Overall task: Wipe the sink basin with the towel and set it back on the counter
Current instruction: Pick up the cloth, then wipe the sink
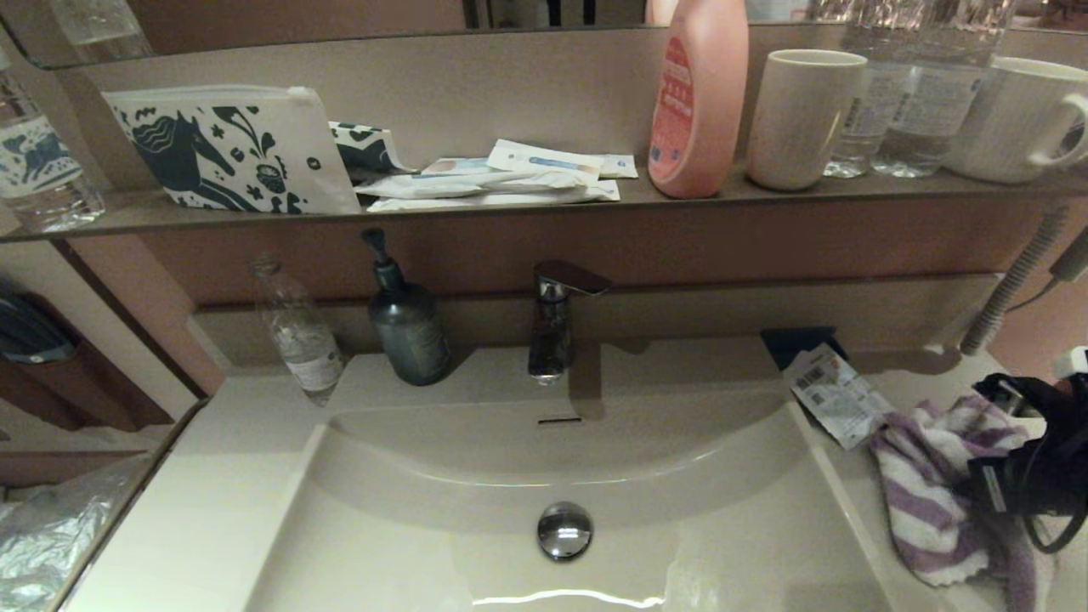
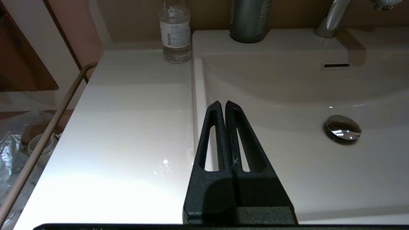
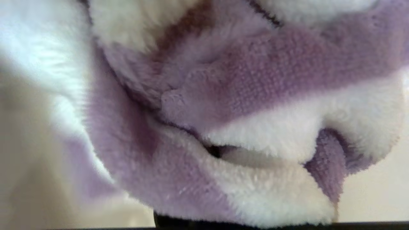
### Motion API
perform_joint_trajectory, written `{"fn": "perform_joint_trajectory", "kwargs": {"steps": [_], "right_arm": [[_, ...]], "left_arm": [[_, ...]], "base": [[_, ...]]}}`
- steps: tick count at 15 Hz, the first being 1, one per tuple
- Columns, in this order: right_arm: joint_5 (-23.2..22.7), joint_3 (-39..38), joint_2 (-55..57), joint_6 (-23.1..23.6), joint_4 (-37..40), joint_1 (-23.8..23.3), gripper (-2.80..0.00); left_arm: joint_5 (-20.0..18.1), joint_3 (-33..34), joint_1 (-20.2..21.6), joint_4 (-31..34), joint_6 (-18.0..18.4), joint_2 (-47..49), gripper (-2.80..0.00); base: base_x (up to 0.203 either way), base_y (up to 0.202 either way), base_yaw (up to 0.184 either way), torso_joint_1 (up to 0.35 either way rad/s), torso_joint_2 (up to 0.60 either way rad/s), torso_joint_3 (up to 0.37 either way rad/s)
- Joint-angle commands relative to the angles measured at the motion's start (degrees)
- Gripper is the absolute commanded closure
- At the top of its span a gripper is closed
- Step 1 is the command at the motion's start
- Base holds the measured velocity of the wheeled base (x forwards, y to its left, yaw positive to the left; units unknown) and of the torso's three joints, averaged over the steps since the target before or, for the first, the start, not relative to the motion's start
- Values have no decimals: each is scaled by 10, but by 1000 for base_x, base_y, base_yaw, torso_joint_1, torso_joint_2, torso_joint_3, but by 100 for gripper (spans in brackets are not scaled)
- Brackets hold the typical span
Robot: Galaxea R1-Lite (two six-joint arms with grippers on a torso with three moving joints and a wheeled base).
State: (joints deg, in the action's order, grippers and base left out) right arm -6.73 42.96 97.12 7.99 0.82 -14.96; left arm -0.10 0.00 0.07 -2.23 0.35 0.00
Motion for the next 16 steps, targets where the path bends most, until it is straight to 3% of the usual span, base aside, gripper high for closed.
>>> {"fn": "perform_joint_trajectory", "kwargs": {"steps": [1,7,13,16], "right_arm": [[-15,38,-92,-9,93,-2,0],[-24,131,-219,-17,288,-8,0],[-28,162,-300,-18,386,-2,0],[-69,216,-319,-31,455,5,0]], "left_arm": [[0,0,0,-1,0,1,0],[0,0,0,-1,0,1,0],[0,0,0,-1,0,1,0],[0,0,0,-1,0,1,0]], "base": [[0,0,0,0,0,0],[0,0,0,0,0,0],[0,0,0,0,0,0],[0,0,0,0,0,0]]}}
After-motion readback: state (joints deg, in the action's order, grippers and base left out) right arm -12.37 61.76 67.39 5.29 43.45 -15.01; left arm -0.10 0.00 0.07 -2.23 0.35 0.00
